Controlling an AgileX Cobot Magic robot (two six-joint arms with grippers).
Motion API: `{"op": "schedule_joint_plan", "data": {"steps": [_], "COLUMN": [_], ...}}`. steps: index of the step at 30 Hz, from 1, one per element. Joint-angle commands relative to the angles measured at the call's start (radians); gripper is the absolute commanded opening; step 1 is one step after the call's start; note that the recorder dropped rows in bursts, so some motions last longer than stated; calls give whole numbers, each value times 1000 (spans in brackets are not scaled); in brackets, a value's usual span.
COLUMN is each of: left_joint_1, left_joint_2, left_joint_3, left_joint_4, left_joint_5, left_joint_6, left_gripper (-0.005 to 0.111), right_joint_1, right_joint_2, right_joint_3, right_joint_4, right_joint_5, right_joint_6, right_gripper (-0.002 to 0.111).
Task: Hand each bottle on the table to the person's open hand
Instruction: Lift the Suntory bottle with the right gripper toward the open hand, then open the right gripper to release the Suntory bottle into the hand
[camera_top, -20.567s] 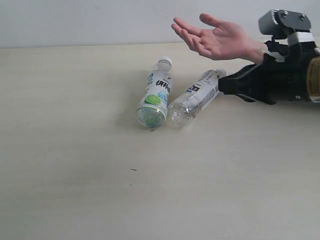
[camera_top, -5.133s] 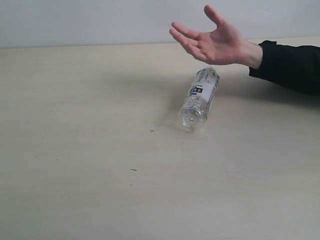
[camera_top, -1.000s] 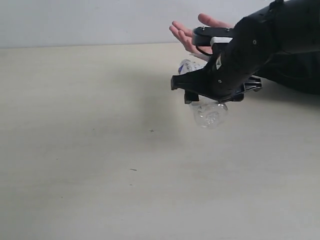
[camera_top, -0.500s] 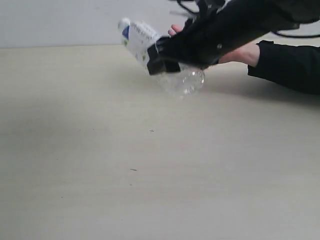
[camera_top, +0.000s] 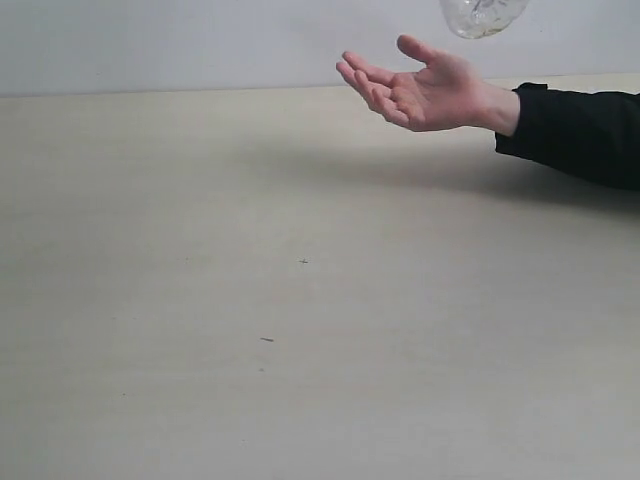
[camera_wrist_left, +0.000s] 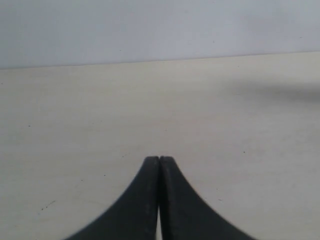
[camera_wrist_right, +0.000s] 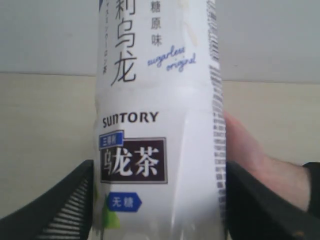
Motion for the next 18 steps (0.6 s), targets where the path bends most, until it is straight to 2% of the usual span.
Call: {"op": "schedule_joint_plan", "data": {"steps": [1,9,18], "left_joint_1": [-1,-1,-1], "left_joint_2": [-5,-5,-5], "left_joint_3": [3,3,3], "left_joint_4": [3,3,3], "left_joint_5": [-7,-7,-7], "left_joint_6": [-3,-3,-3], "left_gripper": [3,3,3], "right_joint_1": [-5,-8,-8], "right_joint_2": [107,289,341], "right_joint_3": [-9,-39,-81], "right_joint_4": [-13,-20,-25], "right_joint_5": [9,16,42], "right_joint_6": [-19,-54,-55], "right_gripper": [0,0,0]}}
